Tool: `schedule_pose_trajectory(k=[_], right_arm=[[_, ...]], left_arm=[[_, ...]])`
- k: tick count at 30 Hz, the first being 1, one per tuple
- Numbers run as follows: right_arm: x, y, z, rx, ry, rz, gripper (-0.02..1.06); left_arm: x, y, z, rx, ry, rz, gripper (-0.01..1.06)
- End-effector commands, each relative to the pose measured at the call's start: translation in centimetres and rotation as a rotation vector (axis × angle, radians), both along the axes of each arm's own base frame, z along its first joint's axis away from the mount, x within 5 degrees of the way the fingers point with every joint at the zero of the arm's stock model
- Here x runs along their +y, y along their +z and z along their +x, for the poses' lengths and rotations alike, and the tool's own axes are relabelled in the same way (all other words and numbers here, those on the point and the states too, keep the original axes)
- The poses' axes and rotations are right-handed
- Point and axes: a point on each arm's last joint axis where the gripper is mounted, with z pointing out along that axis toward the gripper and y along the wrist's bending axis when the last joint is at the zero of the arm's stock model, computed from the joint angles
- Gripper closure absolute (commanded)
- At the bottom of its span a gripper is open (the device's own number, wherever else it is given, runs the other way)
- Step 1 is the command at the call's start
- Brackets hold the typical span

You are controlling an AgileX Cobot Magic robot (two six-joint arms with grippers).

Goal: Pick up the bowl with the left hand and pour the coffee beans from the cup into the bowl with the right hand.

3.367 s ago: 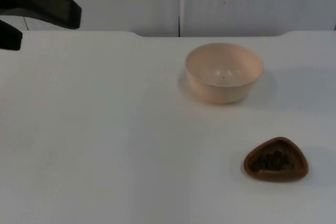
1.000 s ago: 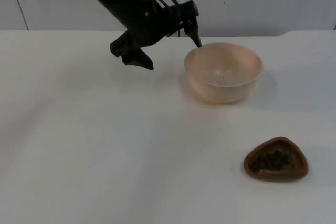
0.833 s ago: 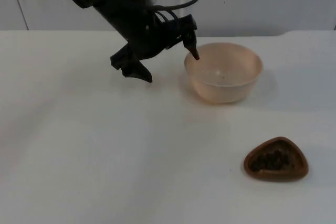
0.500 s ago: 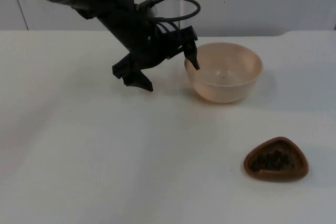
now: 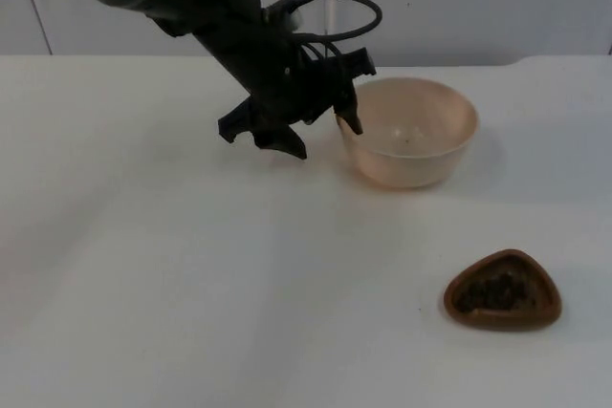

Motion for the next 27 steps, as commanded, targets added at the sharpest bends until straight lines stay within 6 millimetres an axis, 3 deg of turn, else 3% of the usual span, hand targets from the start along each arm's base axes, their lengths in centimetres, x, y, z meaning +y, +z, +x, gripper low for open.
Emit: schedule_pose_trajectory(k=[1, 2, 3, 7, 9, 19, 27], right_arm=[[0.0, -0.1, 0.0, -0.005, -0.001, -0.010, -0.01], [0.0, -0.1, 0.0, -0.005, -0.001, -0.010, -0.01], [0.0, -0.1, 0.0, -0.005, -0.001, -0.010, -0.01], [0.0, -0.1, 0.0, -0.005, -0.001, -0.010, -0.01], [0.0, -0.1, 0.0, -0.005, -0.001, -0.010, -0.01], [0.0, -0.1, 0.0, -0.005, -0.001, -0.010, -0.01], [0.0, -0.1, 0.0, -0.005, -0.002, -0.012, -0.01]], left_arm=[[-0.3, 0.2, 0.0, -0.008, -0.008, 0.003, 0.61], [-0.3, 0.1, -0.1, -0.003, -0.010, 0.003, 0.70], [-0.3, 0.1, -0.1, -0.003, -0.010, 0.003, 0.70], [-0.3, 0.1, -0.1, 0.007, -0.011, -0.001, 1.02], [-0.3, 0.1, -0.2, 0.010, -0.015, 0.000, 1.05], [-0.2, 1.4, -0.9, 0.053, -0.072, 0.025, 1.05], [2.2, 6.2, -2.1, 0.050, -0.119, 0.276, 1.05]])
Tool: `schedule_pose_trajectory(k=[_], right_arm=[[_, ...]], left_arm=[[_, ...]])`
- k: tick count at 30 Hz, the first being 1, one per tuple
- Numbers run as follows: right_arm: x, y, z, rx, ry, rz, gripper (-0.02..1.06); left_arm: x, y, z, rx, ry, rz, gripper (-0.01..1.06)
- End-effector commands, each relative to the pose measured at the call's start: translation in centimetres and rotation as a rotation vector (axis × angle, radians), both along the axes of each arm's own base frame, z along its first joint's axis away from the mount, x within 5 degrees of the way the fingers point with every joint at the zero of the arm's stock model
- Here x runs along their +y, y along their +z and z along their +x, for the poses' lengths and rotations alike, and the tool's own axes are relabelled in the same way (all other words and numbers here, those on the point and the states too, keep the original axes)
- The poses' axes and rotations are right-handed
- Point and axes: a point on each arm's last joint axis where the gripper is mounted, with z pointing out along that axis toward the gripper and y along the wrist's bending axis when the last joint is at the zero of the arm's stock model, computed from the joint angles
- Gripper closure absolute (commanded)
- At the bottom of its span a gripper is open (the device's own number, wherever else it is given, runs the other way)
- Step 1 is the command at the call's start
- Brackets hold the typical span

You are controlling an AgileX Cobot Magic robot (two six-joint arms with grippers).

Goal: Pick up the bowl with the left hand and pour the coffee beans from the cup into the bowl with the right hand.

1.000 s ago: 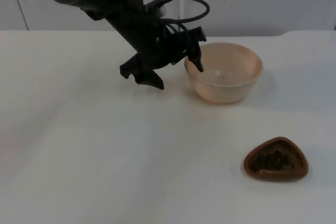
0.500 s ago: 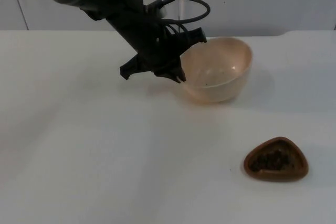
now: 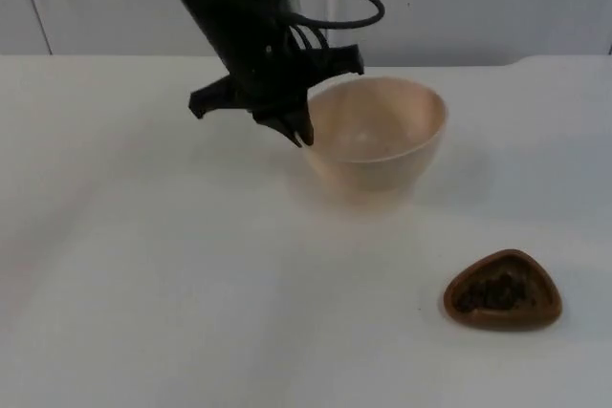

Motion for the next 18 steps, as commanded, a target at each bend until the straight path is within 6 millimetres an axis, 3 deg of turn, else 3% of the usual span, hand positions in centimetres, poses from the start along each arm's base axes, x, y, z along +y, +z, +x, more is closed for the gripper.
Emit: schedule_pose_trajectory(k=[1, 5, 10, 18], right_arm=[[0.0, -0.1, 0.0, -0.005, -0.002, -0.012, -0.01], [0.0, -0.1, 0.0, -0.005, -0.002, -0.012, -0.01], [0.0, -0.1, 0.0, -0.005, -0.002, -0.012, -0.01], [0.0, -0.1, 0.0, -0.005, -0.002, -0.012, -0.01]], left_arm=[[0.9, 2.4, -0.5, -0.013, 0.006, 0.106, 1.05], [2.3, 4.2, -1.5, 0.029, 0.007, 0.233, 1.05], [3.0, 5.7, -2.8, 0.039, 0.000, 0.260, 1.05], [4.4, 6.2, -6.5, -0.012, 0.011, 0.216, 1.05]])
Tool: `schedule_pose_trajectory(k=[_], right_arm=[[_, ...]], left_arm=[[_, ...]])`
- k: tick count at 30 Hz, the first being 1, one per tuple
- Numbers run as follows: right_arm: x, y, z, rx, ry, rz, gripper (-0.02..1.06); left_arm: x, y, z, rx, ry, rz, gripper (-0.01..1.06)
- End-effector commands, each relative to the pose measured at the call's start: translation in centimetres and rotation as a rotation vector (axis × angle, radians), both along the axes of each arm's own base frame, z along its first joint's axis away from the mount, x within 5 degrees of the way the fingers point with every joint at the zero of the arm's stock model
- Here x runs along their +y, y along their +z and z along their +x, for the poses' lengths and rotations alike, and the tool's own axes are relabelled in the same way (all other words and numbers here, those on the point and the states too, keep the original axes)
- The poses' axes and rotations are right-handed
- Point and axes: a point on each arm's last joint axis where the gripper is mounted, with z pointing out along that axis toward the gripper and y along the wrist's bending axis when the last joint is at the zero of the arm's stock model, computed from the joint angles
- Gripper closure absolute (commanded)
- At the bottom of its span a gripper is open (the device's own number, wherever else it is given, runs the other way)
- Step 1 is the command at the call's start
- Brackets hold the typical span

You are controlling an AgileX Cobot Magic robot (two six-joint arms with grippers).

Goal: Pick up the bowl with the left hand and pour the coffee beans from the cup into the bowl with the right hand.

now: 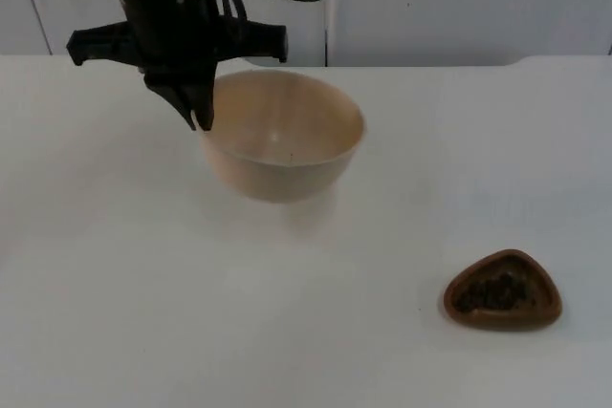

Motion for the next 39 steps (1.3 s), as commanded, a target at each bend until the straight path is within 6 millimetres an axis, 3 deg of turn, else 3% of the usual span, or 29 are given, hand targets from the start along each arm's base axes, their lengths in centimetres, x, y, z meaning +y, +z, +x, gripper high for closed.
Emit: schedule_pose_trajectory(k=[1, 12, 18, 23, 34, 39], right_arm=[[0.0, -0.1, 0.0, -0.005, -0.002, -0.012, -0.01], [0.0, -0.1, 0.0, -0.005, -0.002, -0.012, -0.01], [0.0, -0.1, 0.0, -0.005, -0.002, -0.012, -0.01], [0.0, -0.1, 0.0, -0.005, -0.002, -0.012, -0.01], [0.0, -0.1, 0.0, -0.005, -0.002, -0.012, -0.01], [0.0, -0.1, 0.0, -0.005, -0.002, -0.012, -0.01]], left_arm=[[0.2, 0.5, -1.2, -0.025, 0.006, -0.022, 1.05], [3.1, 1.8, -9.2, -0.101, 0.042, -0.117, 1.05], [4.0, 2.1, -11.6, -0.060, 0.044, -0.105, 1.05], [4.3, 1.8, -12.6, 0.026, 0.045, -0.085, 1.05], [4.2, 1.9, -12.4, 0.010, 0.041, -0.090, 1.05], [3.0, 1.9, -12.7, -0.033, -0.029, -0.070, 1.05]])
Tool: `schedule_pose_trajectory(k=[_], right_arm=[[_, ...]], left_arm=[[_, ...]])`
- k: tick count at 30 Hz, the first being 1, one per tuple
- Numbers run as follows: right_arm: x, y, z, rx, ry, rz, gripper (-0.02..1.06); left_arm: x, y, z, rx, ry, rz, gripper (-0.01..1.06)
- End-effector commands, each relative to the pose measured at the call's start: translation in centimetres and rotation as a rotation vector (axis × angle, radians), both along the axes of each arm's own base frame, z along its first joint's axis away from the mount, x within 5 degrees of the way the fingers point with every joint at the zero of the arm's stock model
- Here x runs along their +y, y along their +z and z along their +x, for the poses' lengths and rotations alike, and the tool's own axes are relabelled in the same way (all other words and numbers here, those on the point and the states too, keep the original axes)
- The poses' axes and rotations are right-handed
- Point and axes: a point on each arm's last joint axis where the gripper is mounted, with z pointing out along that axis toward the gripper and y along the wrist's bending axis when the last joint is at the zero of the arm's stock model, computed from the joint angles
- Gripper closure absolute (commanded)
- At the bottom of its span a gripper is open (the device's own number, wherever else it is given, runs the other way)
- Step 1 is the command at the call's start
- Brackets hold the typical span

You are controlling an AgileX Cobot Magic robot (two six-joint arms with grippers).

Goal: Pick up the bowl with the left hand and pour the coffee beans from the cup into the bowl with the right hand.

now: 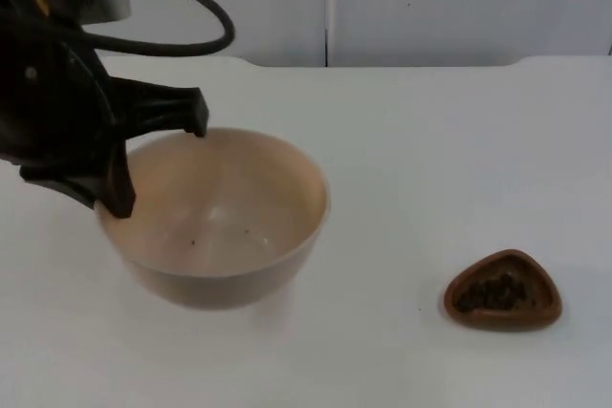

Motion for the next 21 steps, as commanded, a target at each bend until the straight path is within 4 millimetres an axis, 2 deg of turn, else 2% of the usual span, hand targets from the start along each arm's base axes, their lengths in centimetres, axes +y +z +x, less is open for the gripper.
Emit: schedule_pose_trajectory(k=[1, 4, 21], right_arm=[[0.0, -0.1, 0.0, -0.005, -0.002, -0.012, -0.01], [0.0, -0.1, 0.0, -0.005, -0.002, -0.012, -0.01], [0.0, -0.1, 0.0, -0.005, -0.002, -0.012, -0.01]], left_arm=[[-1.0, 0.2, -0.5, -0.032, -0.047, 0.007, 1.05], [-2.6, 0.2, -1.4, -0.062, -0.100, 0.059, 1.05], [-3.0, 0.3, -1.5, -0.079, -0.082, 0.072, 1.05]])
